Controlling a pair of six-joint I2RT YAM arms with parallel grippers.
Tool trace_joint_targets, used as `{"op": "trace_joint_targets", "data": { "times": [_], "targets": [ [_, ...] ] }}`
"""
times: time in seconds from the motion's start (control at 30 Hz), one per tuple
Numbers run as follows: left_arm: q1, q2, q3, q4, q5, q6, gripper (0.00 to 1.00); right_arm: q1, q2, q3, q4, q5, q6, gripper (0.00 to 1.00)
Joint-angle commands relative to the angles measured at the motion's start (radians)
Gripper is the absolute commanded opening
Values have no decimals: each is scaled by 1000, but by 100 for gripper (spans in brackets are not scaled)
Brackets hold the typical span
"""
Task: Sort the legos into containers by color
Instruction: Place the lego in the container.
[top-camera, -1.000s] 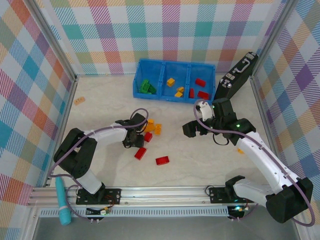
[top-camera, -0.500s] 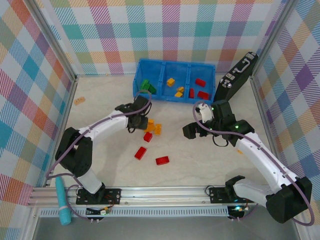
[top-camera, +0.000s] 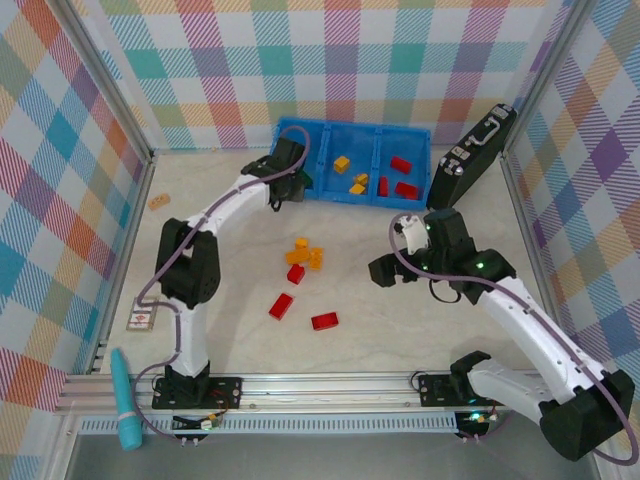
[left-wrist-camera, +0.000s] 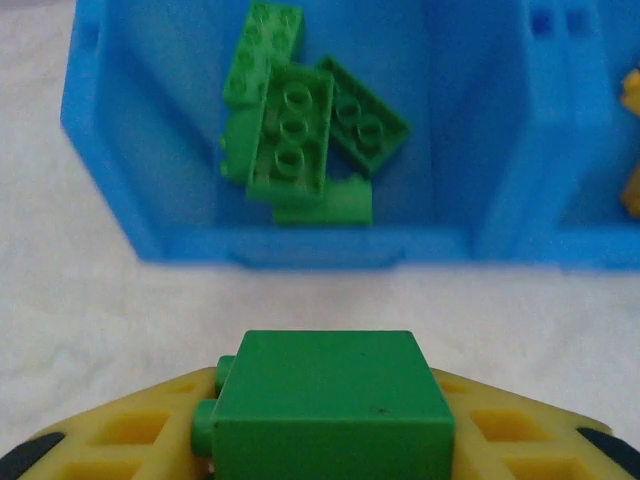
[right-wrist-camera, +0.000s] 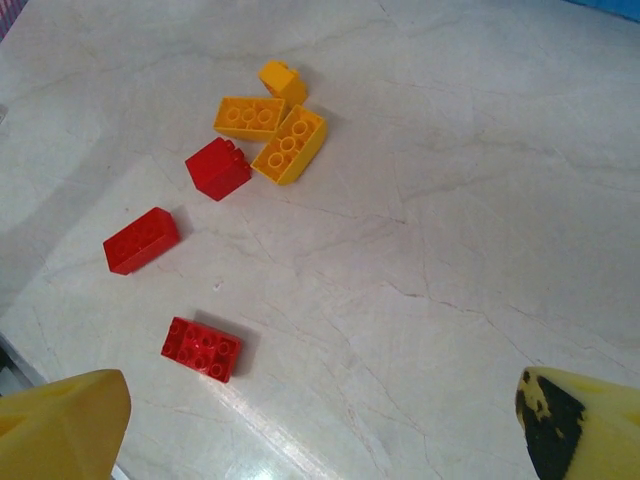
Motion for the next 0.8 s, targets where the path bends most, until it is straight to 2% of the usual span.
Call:
{"op": "trace_joint_targets", "data": {
  "times": [0.0,0.2,0.4,0.6,0.77],
  "targets": [
    [17,99,100,43,23,27,46,14,-52,26,-24,-53,-41,99],
    [39,244,260,91,1,12,46,66,-73,16,-22,-68,-55,99],
    [59,292,332,135,-29,-4,48,122,-33,36,-44,-44,-82,99],
    [79,319,361,140,-26,1,56,176,19,96,-94,21,-222,99],
    [86,329,361,135,-25,11,64,199,37,125,-68,-40,-284,99]
  ]
}}
